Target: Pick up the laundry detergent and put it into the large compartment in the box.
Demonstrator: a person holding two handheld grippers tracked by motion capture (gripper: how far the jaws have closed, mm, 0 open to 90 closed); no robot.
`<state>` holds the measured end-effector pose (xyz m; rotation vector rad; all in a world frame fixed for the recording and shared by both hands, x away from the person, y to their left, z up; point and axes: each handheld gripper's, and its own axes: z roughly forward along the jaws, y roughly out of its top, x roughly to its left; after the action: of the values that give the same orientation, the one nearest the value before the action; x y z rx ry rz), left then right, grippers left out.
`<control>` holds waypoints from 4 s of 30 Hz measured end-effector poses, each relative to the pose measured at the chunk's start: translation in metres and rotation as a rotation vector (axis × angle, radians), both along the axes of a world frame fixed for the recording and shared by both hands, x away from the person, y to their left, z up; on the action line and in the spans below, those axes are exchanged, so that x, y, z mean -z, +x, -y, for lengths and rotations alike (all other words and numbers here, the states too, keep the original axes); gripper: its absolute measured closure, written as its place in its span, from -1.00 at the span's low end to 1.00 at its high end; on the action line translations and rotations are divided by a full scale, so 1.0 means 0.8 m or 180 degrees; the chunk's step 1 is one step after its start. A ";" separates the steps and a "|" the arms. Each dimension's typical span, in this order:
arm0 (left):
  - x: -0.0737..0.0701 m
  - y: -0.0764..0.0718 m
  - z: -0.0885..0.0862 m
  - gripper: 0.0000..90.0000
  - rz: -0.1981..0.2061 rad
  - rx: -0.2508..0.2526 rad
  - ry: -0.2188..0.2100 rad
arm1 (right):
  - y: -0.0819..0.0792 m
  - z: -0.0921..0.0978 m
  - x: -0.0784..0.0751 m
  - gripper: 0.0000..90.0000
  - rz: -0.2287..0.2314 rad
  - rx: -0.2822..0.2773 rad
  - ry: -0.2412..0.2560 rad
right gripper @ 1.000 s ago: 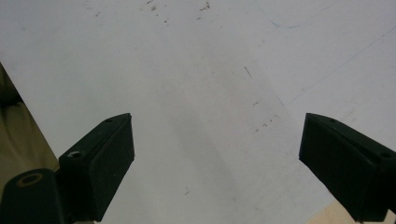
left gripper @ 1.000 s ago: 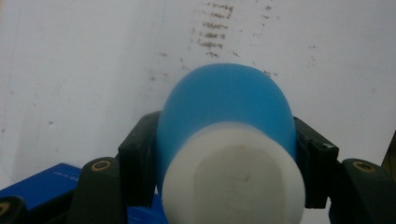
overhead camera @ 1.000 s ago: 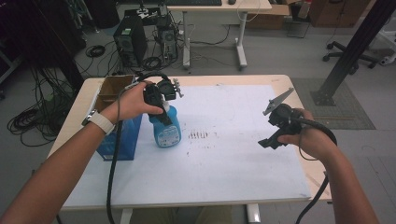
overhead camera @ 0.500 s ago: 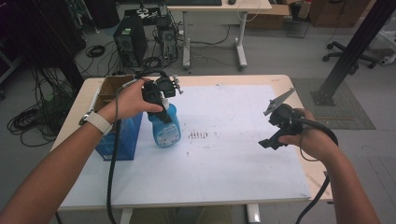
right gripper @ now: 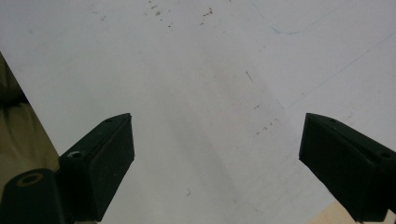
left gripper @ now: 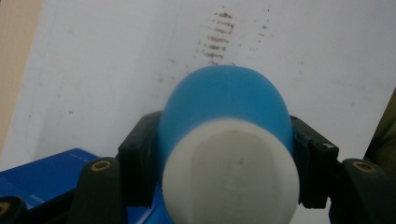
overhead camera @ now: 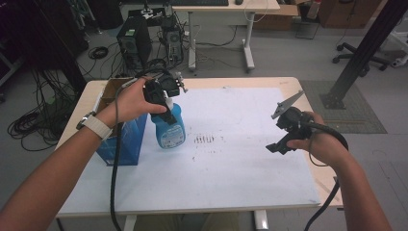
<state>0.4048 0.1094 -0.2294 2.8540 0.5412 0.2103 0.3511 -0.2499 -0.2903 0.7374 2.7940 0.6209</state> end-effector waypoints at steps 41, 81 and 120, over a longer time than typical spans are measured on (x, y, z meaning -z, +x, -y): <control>-0.059 -0.028 0.004 -0.17 0.0080 -0.0484 -0.0108 | -0.009 0.005 -0.006 -0.77 0.0084 -0.0025 0.0047; -0.116 -0.036 -0.031 -0.17 0.0201 -0.1360 -0.0210 | -0.004 -0.002 -0.011 -0.77 0.0137 -0.0113 0.0078; -0.179 -0.033 -0.079 -0.16 0.0369 -0.2252 -0.0318 | 0.008 -0.013 -0.016 -0.77 0.0161 -0.0182 0.0091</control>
<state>0.3784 0.1724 -0.0862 2.4177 1.4636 0.4416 0.3574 -0.2392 -0.2777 0.6400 2.7740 0.6810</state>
